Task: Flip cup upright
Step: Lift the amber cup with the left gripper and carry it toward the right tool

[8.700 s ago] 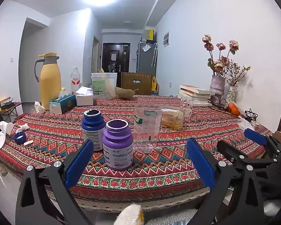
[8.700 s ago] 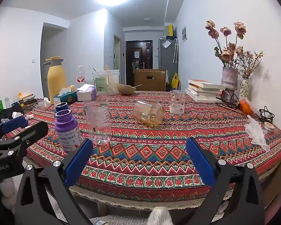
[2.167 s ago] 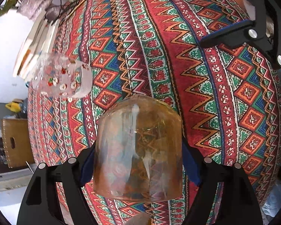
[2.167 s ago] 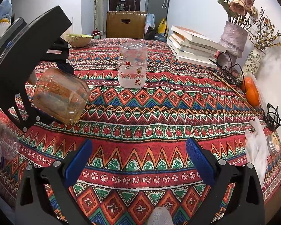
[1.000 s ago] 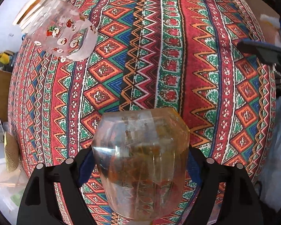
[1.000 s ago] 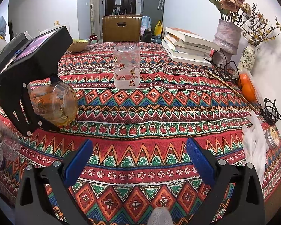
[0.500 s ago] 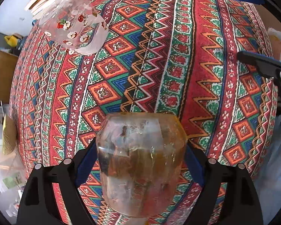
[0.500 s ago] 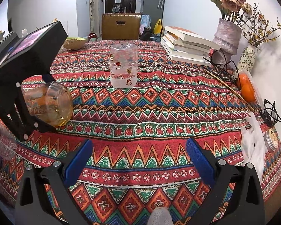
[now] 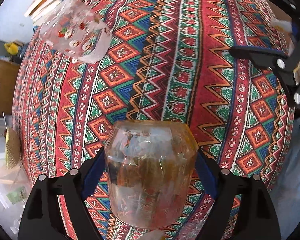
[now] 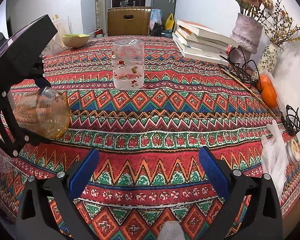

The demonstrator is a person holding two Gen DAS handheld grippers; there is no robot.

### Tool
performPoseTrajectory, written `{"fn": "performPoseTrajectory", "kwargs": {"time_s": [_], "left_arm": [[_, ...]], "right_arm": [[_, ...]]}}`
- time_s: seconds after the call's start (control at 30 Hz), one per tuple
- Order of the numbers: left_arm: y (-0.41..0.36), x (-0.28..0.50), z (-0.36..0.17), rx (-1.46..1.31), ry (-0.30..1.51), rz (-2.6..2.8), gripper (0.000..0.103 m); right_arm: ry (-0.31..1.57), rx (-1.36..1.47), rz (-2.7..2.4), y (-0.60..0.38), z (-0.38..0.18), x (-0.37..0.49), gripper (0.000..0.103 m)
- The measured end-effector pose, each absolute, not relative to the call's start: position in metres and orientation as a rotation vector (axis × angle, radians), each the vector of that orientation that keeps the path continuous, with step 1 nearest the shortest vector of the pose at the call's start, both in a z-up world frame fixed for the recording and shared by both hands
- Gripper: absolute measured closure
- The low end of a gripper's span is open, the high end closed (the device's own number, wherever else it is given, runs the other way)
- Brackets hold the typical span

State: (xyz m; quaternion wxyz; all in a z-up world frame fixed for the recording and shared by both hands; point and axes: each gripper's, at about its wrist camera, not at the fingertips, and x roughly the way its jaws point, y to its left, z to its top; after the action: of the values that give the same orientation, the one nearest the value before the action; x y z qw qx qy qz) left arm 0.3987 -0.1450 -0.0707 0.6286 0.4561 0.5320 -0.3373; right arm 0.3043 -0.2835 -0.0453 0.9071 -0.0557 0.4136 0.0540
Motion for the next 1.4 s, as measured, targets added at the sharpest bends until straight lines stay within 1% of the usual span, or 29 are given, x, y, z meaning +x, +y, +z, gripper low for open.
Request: {"fn": "performPoseTrajectory", "kwargs": {"time_s": [0.2, 0.47, 0.8, 0.97, 1.0, 1.4], "left_arm": [[-0.148, 0.386, -0.070, 1.073, 1.195, -0.788, 0.023], [-0.162, 0.366, -0.054, 1.094, 1.164, -0.799, 0.023], [-0.178, 0.361, -0.057, 1.115, 1.225, -0.782, 0.021], [-0.174, 0.364, -0.065, 1.140, 1.241, -0.748, 0.023], [-0.173, 0.363, -0.064, 1.136, 1.232, -0.751, 0.027], [-0.161, 0.351, -0.053, 1.147, 1.195, -0.808, 0.027]], "right_arm": [[0.847, -0.113, 0.108, -0.283, -0.043, 0.303, 0.007], [0.833, -0.103, 0.110, -0.283, -0.040, 0.295, 0.007], [0.824, -0.089, 0.100, -0.289, -0.038, 0.291, 0.007], [0.817, -0.087, 0.103, -0.290, -0.037, 0.290, 0.007], [0.816, -0.086, 0.102, -0.290, -0.037, 0.290, 0.007], [0.804, -0.079, 0.100, -0.291, -0.034, 0.287, 0.007]]}}
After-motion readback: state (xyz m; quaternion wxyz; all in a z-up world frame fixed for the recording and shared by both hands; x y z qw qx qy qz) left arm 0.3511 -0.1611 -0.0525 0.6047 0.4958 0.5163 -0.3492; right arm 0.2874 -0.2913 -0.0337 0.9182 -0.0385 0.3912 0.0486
